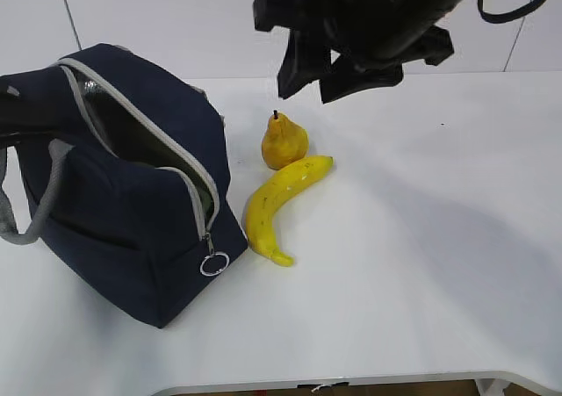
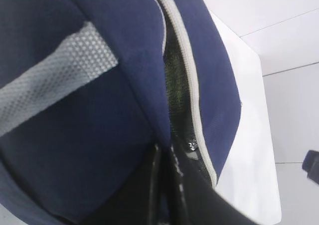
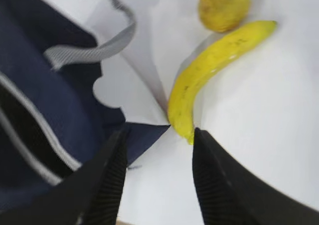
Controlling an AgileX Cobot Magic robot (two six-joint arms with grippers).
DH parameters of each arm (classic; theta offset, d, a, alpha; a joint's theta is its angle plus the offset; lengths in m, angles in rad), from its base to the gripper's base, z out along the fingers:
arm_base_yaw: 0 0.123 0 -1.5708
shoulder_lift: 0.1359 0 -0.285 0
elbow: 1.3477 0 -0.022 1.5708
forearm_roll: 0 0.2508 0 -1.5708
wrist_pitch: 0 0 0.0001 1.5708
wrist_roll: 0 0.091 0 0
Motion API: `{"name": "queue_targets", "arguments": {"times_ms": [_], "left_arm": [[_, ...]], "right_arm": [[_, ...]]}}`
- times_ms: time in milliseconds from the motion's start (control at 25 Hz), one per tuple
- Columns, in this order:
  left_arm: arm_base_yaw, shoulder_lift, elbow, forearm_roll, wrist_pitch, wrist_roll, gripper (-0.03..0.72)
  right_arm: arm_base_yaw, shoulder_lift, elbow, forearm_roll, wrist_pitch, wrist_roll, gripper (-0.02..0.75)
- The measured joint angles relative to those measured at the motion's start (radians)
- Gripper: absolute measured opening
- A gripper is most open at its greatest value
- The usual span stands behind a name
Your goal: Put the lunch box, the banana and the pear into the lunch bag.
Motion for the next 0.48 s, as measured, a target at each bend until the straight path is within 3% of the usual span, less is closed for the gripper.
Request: {"name": "queue_targets", "arguments": {"times_ms": [160,480], "left_arm": [[0.000,0.000,0.000,0.000,0.000,0.002,-0.015],[0.000,0.000,0.000,0.000,0.000,0.005,-0.015]], "right_arm": [[0.000,0.000,0.000,-0.106,-0.013,0.244,0.370],[0.000,0.067,0.000,-0.184,-0.073,0.341,0.370]]}}
